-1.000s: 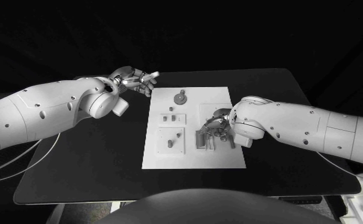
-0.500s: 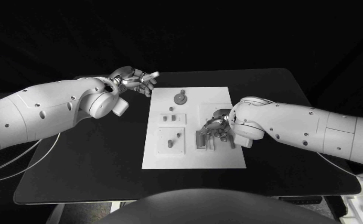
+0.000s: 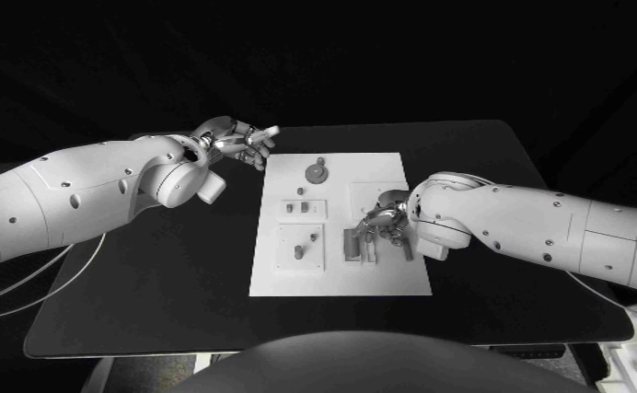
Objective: Assemble the parts on the task board
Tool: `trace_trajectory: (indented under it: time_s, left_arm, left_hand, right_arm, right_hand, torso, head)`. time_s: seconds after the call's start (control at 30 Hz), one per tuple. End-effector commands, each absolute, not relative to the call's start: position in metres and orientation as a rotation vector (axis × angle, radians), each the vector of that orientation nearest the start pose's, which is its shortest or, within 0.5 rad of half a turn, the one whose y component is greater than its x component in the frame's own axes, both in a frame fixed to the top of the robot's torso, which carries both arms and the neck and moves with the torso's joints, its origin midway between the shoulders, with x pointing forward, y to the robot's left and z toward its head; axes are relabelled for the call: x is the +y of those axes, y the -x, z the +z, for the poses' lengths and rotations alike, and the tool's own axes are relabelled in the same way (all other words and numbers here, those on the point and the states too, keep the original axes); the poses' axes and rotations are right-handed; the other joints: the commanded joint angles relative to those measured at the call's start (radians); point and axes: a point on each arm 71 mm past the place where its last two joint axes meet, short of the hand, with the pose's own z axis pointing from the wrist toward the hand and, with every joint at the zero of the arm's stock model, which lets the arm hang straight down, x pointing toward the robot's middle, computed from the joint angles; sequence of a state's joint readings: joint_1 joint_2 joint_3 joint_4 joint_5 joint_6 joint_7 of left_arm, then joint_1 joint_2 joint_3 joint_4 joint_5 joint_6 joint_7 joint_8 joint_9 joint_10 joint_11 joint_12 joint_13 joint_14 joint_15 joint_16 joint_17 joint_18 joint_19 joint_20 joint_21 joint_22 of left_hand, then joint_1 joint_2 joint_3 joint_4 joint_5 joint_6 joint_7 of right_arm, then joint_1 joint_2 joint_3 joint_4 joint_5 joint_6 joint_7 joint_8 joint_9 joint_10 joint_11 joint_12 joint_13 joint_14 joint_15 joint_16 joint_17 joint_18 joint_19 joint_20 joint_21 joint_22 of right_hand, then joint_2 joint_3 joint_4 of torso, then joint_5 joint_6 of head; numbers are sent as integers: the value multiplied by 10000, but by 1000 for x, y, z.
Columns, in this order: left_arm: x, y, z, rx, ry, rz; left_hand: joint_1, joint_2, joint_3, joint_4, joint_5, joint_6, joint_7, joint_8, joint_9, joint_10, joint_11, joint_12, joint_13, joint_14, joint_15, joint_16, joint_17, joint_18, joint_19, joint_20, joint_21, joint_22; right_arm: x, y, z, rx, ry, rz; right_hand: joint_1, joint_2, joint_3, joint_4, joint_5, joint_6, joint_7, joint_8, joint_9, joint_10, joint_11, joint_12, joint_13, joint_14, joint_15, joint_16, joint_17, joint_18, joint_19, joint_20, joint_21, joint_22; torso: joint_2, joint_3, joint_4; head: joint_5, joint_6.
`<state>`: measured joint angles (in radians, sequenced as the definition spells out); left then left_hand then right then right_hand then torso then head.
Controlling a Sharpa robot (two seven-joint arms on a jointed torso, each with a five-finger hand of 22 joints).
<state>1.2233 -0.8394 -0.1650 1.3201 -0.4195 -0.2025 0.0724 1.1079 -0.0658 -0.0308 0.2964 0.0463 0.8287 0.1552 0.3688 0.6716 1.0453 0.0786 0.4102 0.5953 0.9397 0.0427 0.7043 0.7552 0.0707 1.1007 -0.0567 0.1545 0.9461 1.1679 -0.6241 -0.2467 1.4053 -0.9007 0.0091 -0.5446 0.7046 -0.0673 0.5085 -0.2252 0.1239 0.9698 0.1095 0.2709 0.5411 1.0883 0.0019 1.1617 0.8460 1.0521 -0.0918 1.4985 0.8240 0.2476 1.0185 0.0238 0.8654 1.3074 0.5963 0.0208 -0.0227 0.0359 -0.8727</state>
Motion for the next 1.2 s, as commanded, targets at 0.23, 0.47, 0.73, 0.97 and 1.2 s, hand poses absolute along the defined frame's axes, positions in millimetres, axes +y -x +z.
trace_trajectory:
  time_s: [0.23,0.47,0.73,0.97,1.2]
  left_arm:
    - [265,-505,-237,18621,8404,-10360]
    - [265,-505,-238,18649,8397,-10372]
    - [264,-505,-238,18665,8393,-10379]
    - [265,-505,-238,18694,8414,-10349]
    - [265,-505,-238,18717,8414,-10352]
  left_hand:
    - [-67,-50,59,4,20,-68,5,59,-16,17,-54,-38,-16,-20,-34,36,-16,185,79,-25,-45,-6]
    - [-78,-45,62,7,20,-68,6,60,-17,17,-53,-38,-16,-21,-34,37,-17,184,80,-24,-47,-6]
    - [-90,-41,64,6,20,-70,6,60,-20,16,-53,-39,-17,-22,-33,37,-18,184,80,-24,-49,-6]
    - [-114,-27,69,8,20,-72,7,60,-23,15,-52,-40,-18,-23,-32,37,-19,183,80,-23,-53,-6]
    - [-129,-20,72,8,20,-73,8,60,-25,14,-51,-41,-18,-24,-32,37,-20,183,80,-23,-56,-6]
  right_arm:
    - [-148,-447,-309,24072,-1984,4312]
    - [-140,-447,-310,24291,-1779,4434]
    - [-132,-449,-311,24301,-1715,4497]
    - [-130,-450,-312,24375,-1658,4406]
    - [-128,-447,-317,25006,-1219,4163]
  right_hand:
    - [3,-389,54,10,-47,-180,103,-113,-18,-92,57,-4,13,-19,-11,-21,-19,142,37,-36,-47,65]
    - [-21,-362,104,123,-60,-125,88,-75,6,-83,46,9,17,-6,-11,-15,-20,142,55,-38,-52,57]
    - [-54,-334,116,187,-72,-118,83,-66,14,-82,40,13,17,-5,-14,-14,-21,142,54,-37,-58,56]
    - [-9,-165,144,194,-43,-97,73,-46,32,-68,30,29,22,9,-23,0,-17,142,66,-46,-47,64]
    - [-35,-131,111,185,-45,-105,74,-46,37,-84,31,20,18,-3,-22,-5,-19,142,45,-38,-52,69]
  torso:
    - [2,5,-6]
    - [5,5,1]
    - [6,1,6]
    - [3,-1,4]
    - [3,-1,1]
  head:
    - [0,13]
    - [-19,1]
    - [-60,1]
    - [-23,4]
    - [-18,2]
